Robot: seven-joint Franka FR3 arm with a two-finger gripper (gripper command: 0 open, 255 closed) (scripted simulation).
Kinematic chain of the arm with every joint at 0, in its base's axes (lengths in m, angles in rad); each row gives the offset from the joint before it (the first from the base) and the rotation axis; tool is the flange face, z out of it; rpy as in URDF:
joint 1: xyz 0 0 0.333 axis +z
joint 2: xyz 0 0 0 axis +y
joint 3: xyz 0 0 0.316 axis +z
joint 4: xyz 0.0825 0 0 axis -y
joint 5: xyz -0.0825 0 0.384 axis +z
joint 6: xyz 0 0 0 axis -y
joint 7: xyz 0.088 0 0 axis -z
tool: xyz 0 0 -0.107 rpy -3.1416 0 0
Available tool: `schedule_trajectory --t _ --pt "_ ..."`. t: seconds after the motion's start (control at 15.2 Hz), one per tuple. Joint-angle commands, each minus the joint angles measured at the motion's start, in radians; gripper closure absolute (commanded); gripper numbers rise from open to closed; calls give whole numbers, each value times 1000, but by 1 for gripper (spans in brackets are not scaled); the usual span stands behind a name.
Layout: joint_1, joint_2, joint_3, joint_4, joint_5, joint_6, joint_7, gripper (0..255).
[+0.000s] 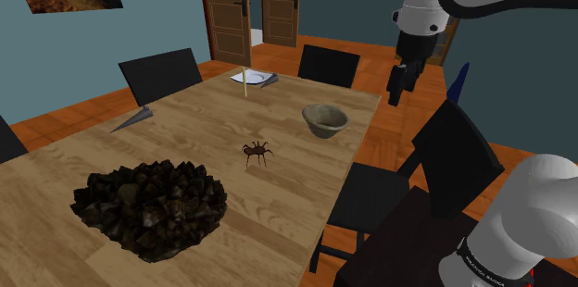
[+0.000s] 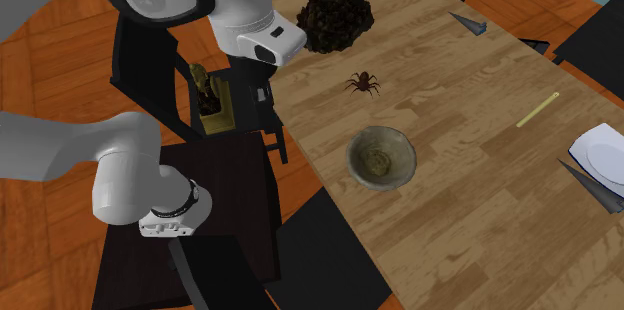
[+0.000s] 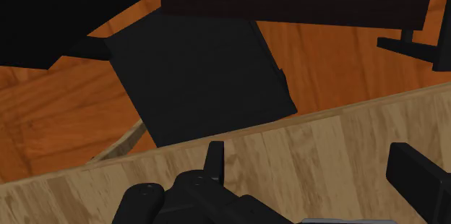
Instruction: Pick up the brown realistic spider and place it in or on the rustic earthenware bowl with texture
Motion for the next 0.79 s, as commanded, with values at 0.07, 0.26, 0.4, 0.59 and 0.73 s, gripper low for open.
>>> schedule_trajectory --t 0.07,0.26,0.4,0.59,0.73 --pt "3 24 4 -4 12 29 10 0" --pt "14 103 18 -9 48 114 37 0" --pt "21 159 27 -6 71 170 54 0" --pt "32 249 41 8 104 250 75 0" --pt "39 313 50 23 124 301 87 0"
